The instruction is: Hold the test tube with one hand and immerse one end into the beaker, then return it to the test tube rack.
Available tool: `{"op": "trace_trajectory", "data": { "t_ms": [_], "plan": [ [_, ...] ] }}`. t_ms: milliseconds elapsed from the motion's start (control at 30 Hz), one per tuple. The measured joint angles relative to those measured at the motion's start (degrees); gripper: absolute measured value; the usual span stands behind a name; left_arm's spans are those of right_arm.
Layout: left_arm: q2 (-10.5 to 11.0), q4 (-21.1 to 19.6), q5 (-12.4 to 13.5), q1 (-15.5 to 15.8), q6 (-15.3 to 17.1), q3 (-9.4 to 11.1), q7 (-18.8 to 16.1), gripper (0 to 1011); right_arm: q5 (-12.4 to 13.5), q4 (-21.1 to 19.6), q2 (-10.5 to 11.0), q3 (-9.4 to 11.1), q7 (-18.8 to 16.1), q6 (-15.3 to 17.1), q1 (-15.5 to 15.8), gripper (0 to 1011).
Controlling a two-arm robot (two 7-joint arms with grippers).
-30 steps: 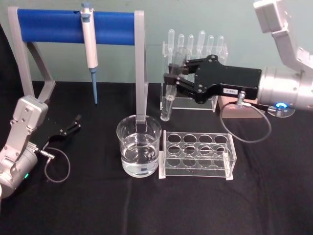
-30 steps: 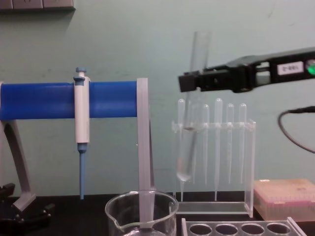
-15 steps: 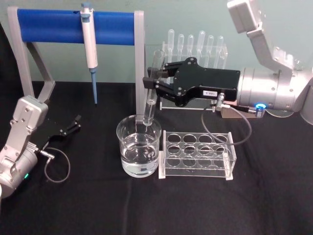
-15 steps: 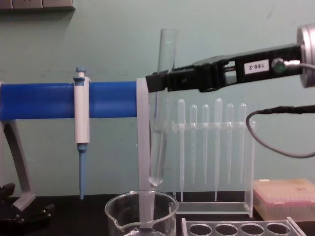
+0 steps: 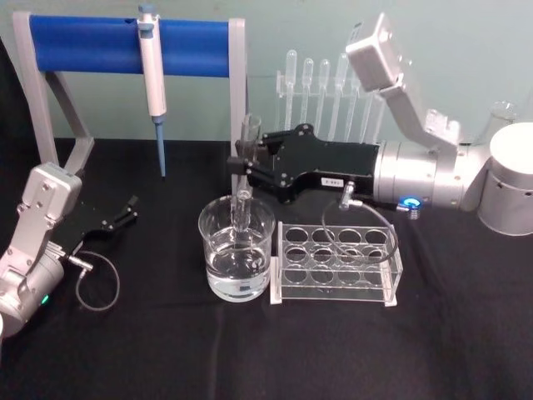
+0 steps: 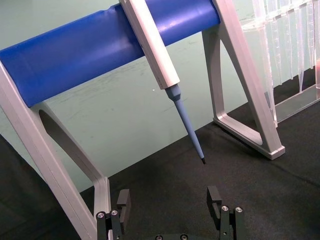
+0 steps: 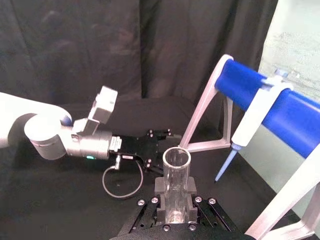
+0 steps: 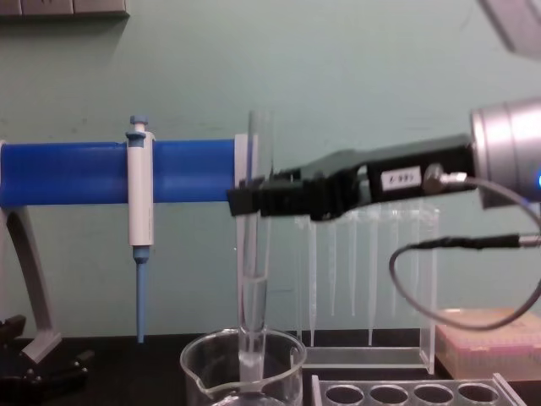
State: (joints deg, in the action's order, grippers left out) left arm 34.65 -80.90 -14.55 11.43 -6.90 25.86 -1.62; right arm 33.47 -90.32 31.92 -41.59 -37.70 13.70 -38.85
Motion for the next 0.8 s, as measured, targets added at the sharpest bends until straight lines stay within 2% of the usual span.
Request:
{"op": "trace_trajectory", "data": {
  "t_ms": [467,800],
  "plan": [
    [0.0,0.0,0.0,0.0,0.0,0.0,0.0,1000,-3.14,3.61,-1.25,-0.89,-0.59,-2.46,2.43,224],
    [0.0,0.0,0.0,0.0,0.0,0.0,0.0,1000,-4.25,6.7,-2.19,-0.48,-2.91,-6.21,4.15,224]
  ]
}}
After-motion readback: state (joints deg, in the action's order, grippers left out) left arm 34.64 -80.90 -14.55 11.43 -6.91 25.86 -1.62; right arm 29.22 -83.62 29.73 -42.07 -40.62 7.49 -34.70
